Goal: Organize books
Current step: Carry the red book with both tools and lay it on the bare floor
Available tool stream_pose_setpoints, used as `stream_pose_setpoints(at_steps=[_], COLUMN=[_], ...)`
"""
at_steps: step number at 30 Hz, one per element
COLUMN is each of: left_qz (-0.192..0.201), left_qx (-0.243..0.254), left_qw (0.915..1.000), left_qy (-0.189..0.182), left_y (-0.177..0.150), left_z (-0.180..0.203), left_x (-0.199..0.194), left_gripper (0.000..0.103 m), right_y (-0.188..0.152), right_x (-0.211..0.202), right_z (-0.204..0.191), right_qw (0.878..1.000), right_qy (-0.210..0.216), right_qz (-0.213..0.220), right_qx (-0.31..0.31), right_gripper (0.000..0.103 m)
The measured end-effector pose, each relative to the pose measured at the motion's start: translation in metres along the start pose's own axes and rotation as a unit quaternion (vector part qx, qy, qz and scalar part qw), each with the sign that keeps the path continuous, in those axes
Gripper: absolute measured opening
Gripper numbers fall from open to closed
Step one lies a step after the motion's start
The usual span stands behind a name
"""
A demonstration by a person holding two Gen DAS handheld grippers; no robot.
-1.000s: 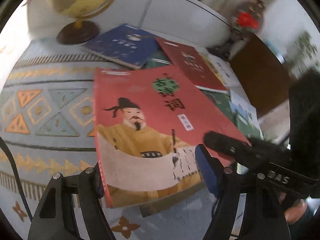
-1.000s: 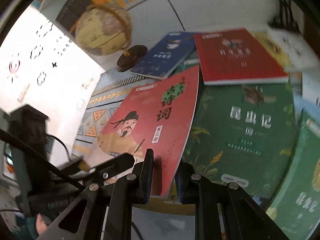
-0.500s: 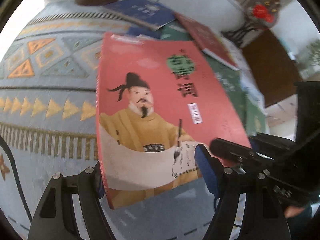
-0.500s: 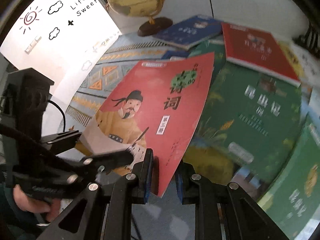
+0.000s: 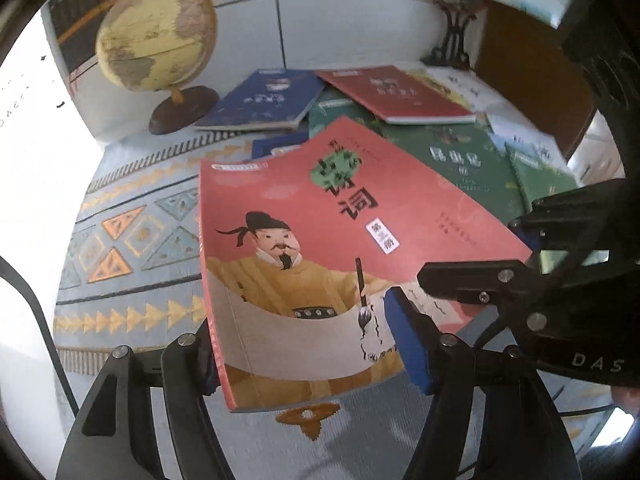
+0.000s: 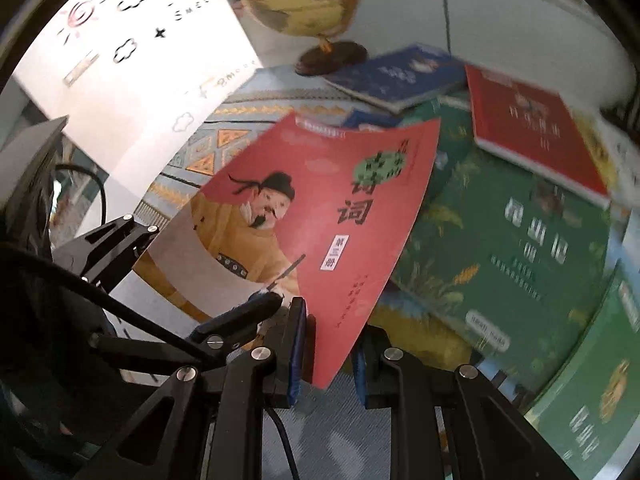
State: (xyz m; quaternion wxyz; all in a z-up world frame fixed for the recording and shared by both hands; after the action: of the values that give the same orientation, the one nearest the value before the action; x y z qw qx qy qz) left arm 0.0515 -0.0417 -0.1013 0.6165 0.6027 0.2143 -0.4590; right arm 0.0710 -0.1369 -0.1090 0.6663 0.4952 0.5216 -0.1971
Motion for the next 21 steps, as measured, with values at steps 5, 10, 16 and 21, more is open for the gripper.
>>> stream_pose_setpoints(at_steps=[5, 10, 16, 21], left_qz=[0.031, 0.061, 0.099, 0.124], left_qx=[-0.002, 0.006, 0.012, -0.006], left_qw=[0.9994, 0.9978, 0.995, 0.991], left_qy=[-0.014, -0.023, 0.007, 0.051], left_y=[-0.001, -0.005, -0.009, -0.022], left_z=[-0.017, -0.047, -0.102, -0.162], left_x=[-0.032, -0.069, -0.13, -0.175], left_gripper=[0.065, 0.065, 0.065, 0.065], right_y=[0.013, 0.029, 0.063, 0.099], right_x=[-0.019, -0.035, -0.055, -0.056], right_z=[-0.016, -0.055, -0.124, -0.193], right_qw=[1.0, 0.999, 0.996, 0.991], right_qy=[0.009, -0.006, -0.011, 0.017], right_qz=[0.023, 0.048, 0.089, 0.122], right_qx=[-0.001, -0.01, -0.022, -0.042], right_gripper=[0.02, 0.019, 0.019, 0.019])
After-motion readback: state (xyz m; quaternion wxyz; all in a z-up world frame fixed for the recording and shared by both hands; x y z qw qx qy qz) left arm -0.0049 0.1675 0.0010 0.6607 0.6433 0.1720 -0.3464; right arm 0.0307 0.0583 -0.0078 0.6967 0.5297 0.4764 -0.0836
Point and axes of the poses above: each gripper's, at about its wrist camera, not at the fingertips, and x roughly the way its jaws point, z to its right, y to its top, the point moved 1 cm from there along x, roughly the way its jaws point, and after that the axes turned 14 degrees about -y, right-handed, at the moved point
